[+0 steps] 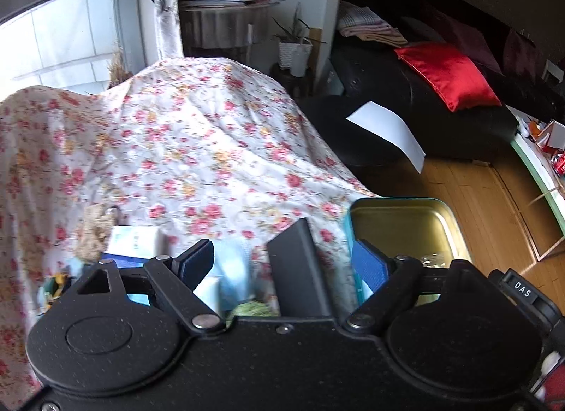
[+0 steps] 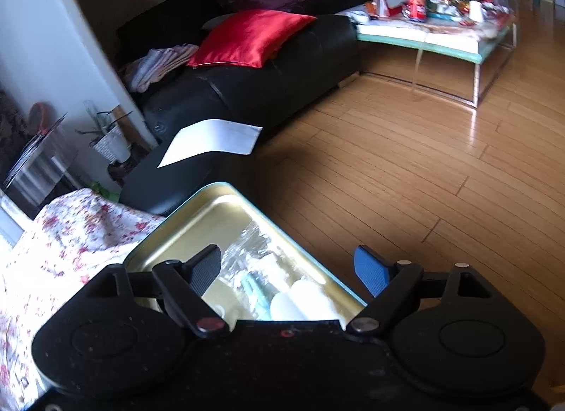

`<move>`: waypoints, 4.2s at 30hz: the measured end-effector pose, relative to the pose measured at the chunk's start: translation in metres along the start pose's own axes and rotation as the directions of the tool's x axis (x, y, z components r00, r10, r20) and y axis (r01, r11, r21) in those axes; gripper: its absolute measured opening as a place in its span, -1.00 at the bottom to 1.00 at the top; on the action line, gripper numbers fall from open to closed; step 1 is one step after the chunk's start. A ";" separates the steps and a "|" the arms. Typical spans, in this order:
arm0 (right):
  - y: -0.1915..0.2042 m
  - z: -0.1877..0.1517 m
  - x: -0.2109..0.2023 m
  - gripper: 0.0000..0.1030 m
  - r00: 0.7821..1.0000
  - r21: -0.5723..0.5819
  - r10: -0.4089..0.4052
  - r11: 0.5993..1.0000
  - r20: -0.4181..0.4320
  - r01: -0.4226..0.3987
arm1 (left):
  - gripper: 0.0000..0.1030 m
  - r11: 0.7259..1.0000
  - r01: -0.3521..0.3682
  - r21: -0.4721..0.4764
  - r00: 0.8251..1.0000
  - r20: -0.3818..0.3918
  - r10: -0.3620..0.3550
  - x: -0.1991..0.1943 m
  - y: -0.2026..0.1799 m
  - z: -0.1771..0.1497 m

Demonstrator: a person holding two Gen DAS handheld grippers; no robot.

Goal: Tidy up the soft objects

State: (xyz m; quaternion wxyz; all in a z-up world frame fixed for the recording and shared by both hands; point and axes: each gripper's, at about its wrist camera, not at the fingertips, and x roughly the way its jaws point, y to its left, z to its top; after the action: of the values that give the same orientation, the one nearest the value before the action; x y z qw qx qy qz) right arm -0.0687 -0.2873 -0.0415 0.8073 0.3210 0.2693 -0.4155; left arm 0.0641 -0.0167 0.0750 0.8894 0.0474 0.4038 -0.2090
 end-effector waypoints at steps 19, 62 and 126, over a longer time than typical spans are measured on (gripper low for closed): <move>0.059 -0.063 -0.078 0.75 0.980 -0.425 0.194 0.892 0.052 -0.154 | 0.70 0.946 -0.249 -0.206 0.968 -0.048 0.245 -0.035 0.169 -0.062; 0.167 -0.190 -0.094 0.77 0.891 -0.531 0.245 0.730 -0.382 -0.429 | 0.74 0.962 -0.193 -0.195 0.980 -0.077 0.181 -0.005 0.203 -0.074; 0.153 -0.175 -0.055 -0.48 0.816 -0.316 0.324 0.803 -0.480 -0.505 | 0.75 0.981 -0.161 -0.107 0.984 -0.097 0.150 0.009 0.161 -0.065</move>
State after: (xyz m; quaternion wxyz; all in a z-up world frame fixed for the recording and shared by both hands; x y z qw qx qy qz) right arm 0.0027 -0.0614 -0.0716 0.8566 0.2654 0.4354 -0.0794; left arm 0.0898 0.1433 0.0116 0.8856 0.0371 0.4490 -0.1132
